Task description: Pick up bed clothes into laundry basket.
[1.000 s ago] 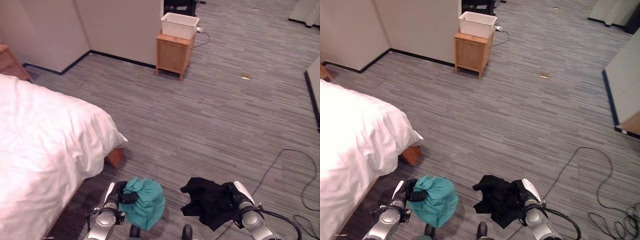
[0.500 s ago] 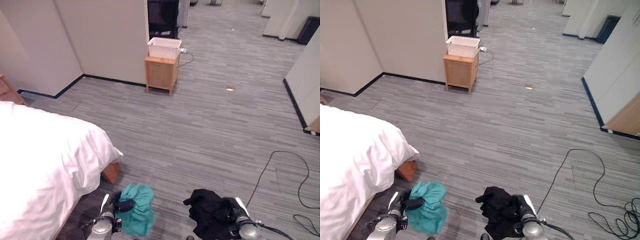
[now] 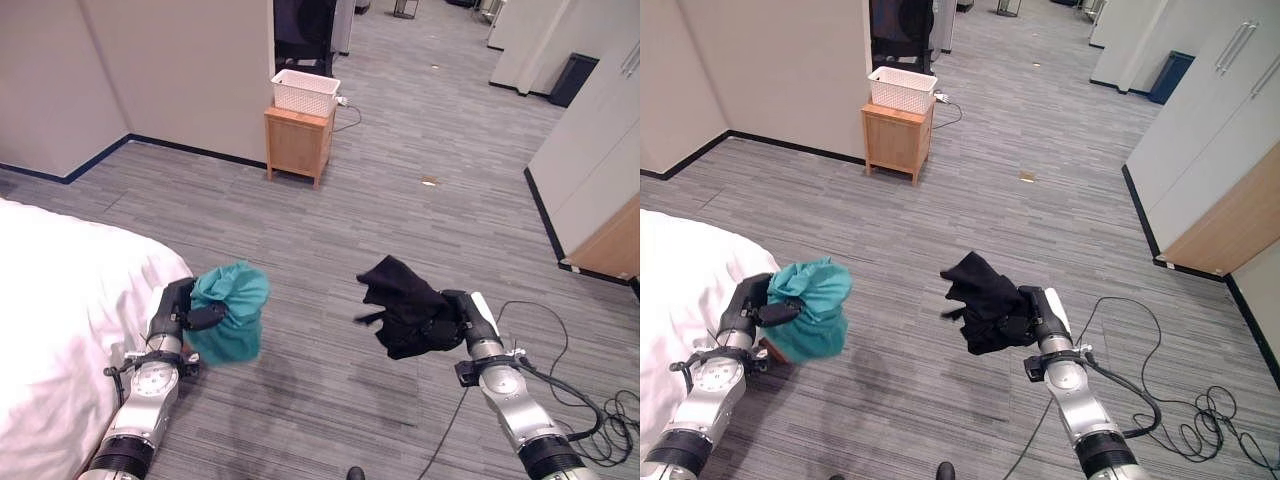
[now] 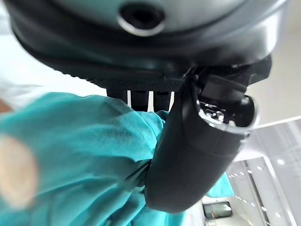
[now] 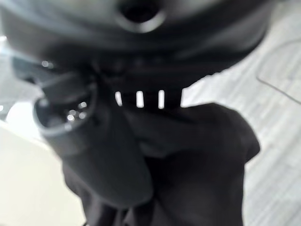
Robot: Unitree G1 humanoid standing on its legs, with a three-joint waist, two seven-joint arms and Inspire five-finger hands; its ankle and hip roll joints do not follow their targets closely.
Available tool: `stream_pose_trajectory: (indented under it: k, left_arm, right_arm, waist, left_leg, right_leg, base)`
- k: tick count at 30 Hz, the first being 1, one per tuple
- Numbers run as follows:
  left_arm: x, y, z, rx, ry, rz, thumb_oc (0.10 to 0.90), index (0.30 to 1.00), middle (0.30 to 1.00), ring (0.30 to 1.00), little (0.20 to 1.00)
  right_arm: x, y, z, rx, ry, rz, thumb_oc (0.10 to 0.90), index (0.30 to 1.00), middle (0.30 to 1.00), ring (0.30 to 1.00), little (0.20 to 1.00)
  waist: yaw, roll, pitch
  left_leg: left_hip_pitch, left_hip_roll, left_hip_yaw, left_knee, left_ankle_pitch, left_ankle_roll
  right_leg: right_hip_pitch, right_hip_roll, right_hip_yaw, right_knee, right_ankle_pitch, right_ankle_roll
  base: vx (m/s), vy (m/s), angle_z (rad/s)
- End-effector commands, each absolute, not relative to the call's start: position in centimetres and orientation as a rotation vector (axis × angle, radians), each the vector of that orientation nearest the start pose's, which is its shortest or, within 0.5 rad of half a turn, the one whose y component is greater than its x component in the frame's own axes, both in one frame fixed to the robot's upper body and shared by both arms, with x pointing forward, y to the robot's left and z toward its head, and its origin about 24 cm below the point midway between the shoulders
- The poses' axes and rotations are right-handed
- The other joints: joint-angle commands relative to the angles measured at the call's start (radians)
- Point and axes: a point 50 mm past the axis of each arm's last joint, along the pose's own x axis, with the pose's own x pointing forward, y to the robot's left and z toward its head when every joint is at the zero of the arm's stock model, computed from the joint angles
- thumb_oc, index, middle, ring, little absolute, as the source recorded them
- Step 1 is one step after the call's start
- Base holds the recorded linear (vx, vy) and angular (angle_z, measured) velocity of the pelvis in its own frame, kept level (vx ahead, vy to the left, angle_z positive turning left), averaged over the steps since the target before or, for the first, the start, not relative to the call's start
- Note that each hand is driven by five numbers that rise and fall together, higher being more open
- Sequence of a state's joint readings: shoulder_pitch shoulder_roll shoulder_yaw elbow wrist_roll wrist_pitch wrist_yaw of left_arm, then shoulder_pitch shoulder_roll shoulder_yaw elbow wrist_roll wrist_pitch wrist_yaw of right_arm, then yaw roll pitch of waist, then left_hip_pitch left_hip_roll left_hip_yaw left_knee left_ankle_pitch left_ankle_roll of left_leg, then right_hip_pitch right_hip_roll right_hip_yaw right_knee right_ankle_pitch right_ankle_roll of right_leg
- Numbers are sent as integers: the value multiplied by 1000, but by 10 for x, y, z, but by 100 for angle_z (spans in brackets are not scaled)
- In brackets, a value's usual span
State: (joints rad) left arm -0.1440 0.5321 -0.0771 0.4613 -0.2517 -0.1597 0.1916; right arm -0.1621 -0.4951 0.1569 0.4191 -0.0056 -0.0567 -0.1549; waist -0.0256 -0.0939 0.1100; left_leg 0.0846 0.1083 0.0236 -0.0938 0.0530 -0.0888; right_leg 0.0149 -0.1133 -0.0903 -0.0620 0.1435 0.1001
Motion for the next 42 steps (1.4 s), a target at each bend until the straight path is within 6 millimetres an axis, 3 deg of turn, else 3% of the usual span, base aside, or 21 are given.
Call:
stream_pose_trajectory:
  k: [1, 2, 4, 5, 7, 11, 13, 14, 15, 16, 17, 20, 22, 25, 27, 30, 36, 37, 39, 41, 42]
  left_arm:
    - [299, 271, 75, 319, -117, 259, 400, 300, 300, 300, 300]
    - [300, 267, 79, 308, -138, 255, 400, 300, 300, 300, 300]
    - [298, 266, 78, 309, -139, 249, 400, 300, 300, 300, 300]
    - [292, 264, 78, 313, -147, 232, 400, 300, 300, 300, 300]
    - [290, 267, 75, 306, -136, 240, 400, 300, 300, 300, 300]
    - [290, 267, 77, 308, -152, 247, 400, 300, 300, 300, 300]
    - [282, 267, 65, 319, -114, 242, 400, 300, 300, 300, 300]
    - [278, 266, 61, 315, -101, 238, 400, 300, 300, 300, 300]
    - [276, 265, 56, 296, -86, 245, 400, 300, 300, 300, 300]
    - [276, 263, 54, 284, -79, 244, 400, 300, 300, 300, 300]
    - [280, 257, 57, 276, -92, 226, 400, 300, 300, 300, 300]
    - [283, 252, 60, 284, -108, 203, 400, 300, 300, 300, 300]
    - [282, 249, 61, 277, -115, 196, 400, 300, 300, 300, 300]
    - [276, 245, 55, 271, -102, 177, 400, 300, 300, 300, 300]
    - [270, 244, 48, 275, -75, 170, 400, 300, 300, 300, 300]
    - [265, 244, 39, 269, -39, 173, 400, 300, 300, 300, 300]
    - [262, 247, 37, 261, -29, 189, 400, 300, 300, 300, 300]
    - [258, 251, 35, 272, -16, 196, 400, 300, 300, 300, 300]
    - [256, 252, 34, 282, -12, 197, 400, 300, 300, 300, 300]
    - [254, 257, 32, 305, 6, 202, 400, 300, 300, 300, 300]
    - [254, 259, 32, 314, 12, 206, 400, 300, 300, 300, 300]
  right_arm:
    - [301, -253, 75, -623, -63, -130, 400, 300, 300, 300, 300]
    - [305, -248, 87, -627, -114, -123, 400, 300, 300, 300, 300]
    - [305, -245, 90, -620, -131, -116, 400, 300, 300, 300, 300]
    - [304, -243, 95, -616, -159, -105, 400, 300, 300, 300, 300]
    - [303, -239, 99, -613, -188, -102, 400, 300, 300, 300, 300]
    - [296, -236, 112, -619, -260, -107, 400, 300, 300, 300, 300]
    - [288, -240, 104, -631, -235, -103, 400, 300, 300, 300, 300]
    - [285, -241, 104, -644, -239, -99, 400, 300, 300, 300, 300]
    - [283, -243, 101, -652, -228, -94, 400, 300, 300, 300, 300]
    - [283, -242, 101, -659, -228, -86, 400, 300, 300, 300, 300]
    - [283, -242, 105, -663, -250, -88, 400, 300, 300, 300, 300]
    - [284, -245, 109, -682, -254, -89, 400, 300, 300, 300, 300]
    - [283, -249, 109, -701, -240, -92, 400, 300, 300, 300, 300]
    - [280, -253, 107, -722, -226, -91, 400, 300, 300, 300, 300]
    - [281, -254, 107, -727, -222, -91, 400, 300, 300, 300, 300]
    - [283, -253, 105, -734, -218, -88, 400, 300, 300, 300, 300]
    - [283, -254, 100, -735, -194, -89, 400, 300, 300, 300, 300]
    - [282, -254, 97, -732, -180, -88, 400, 300, 300, 300, 300]
    - [280, -253, 92, -728, -164, -86, 400, 300, 300, 300, 300]
    - [277, -251, 84, -722, -140, -87, 400, 300, 300, 300, 300]
    - [276, -248, 81, -718, -137, -82, 400, 300, 300, 300, 300]
  waist:
    - [15, 40, 20]
    - [4, 60, 45]
    - [-3, 64, 48]
    - [-20, 57, 48]
    - [-61, 55, 57]
    - [-93, 62, 57]
    - [-100, 70, 37]
    - [-102, 89, 33]
    - [-96, 114, 35]
    - [-92, 113, 46]
    - [-73, 92, 74]
    - [-55, 71, 92]
    - [-28, 47, 101]
    - [8, 44, 93]
    - [43, 64, 77]
    - [94, 70, 78]
    - [153, 52, 76]
    - [170, 54, 54]
    - [172, 39, 42]
    - [179, 8, 19]
    - [186, -4, 16]
  left_leg:
    - [35, -49, -12, 12, -97, 40]
    - [53, -29, -12, 10, -105, 41]
    - [75, -22, -6, 7, -120, 38]
    - [111, -31, -4, 7, -155, 30]
    - [162, -4, -26, 7, -199, 1]
    - [202, 52, -36, 7, -249, -40]
    - [239, 93, -46, 7, -261, -52]
    - [248, 127, -47, 7, -197, -65]
    - [223, 163, -42, 100, -119, -82]
    - [148, 164, -51, 218, -55, -93]
    - [20, 163, -55, 428, 67, -76]
    - [-56, 156, -16, 548, 41, -59]
    - [-152, 81, -2, 582, -29, -48]
    - [-219, -24, 44, 408, -114, -4]
    - [-258, -65, 55, 205, -14, 6]
    - [-331, -87, 22, 30, 79, -5]
    - [-459, -35, 52, 22, 157, -39]
    - [-432, -12, 60, 8, 181, -27]
    - [-416, -21, 57, 13, 191, -26]
    - [-380, -32, 60, 17, 198, -8]
    - [-361, -38, 71, 23, 199, 11]
  right_leg:
    - [-77, -117, 20, 242, 25, 147]
    - [-154, -131, -11, 354, 58, 159]
    - [-186, -148, -49, 364, 58, 151]
    - [-221, -148, -116, 254, 26, 130]
    - [-268, -108, -161, 42, 45, 126]
    - [-296, -102, -140, 1, 70, 136]
    - [-287, -88, -122, 27, 76, 116]
    - [-278, -72, -126, 45, 66, 105]
    - [-251, -48, -132, 58, 47, 82]
    - [-220, -44, -143, 57, 32, 60]
    - [-146, -29, -159, 37, -6, 9]
    - [-71, -14, -151, 5, -42, -15]
    - [-17, -23, -123, -11, -73, -16]
    - [36, -18, -94, -25, -120, 5]
    - [80, 14, -70, -25, -157, 14]
    - [164, 38, -30, -25, -215, 15]
    - [312, 16, 46, -25, -291, 26]
    - [327, 3, 59, -25, -287, 44]
    - [338, -16, 60, -19, -286, 53]
    - [317, -50, 69, 59, -215, 88]
    - [296, -60, 78, 135, -130, 118]
  base:
    - [35, 63, -26]
    - [60, 37, -26]
    - [273, 6, -23]
    - [559, -72, -11]
    - [654, -172, -2]
    - [426, -191, 28]
    - [502, -205, 60]
    - [529, -189, 58]
    - [370, -181, 39]
    - [412, -351, 7]
    - [209, -279, 13]
    - [361, -240, -7]
    - [445, -136, -34]
    - [454, 0, -19]
    - [481, 82, -53]
    - [471, 60, -63]
    - [487, 194, -57]
    - [623, 402, -40]
    - [406, 238, -64]
    - [359, 241, -37]
    - [381, 279, -8]
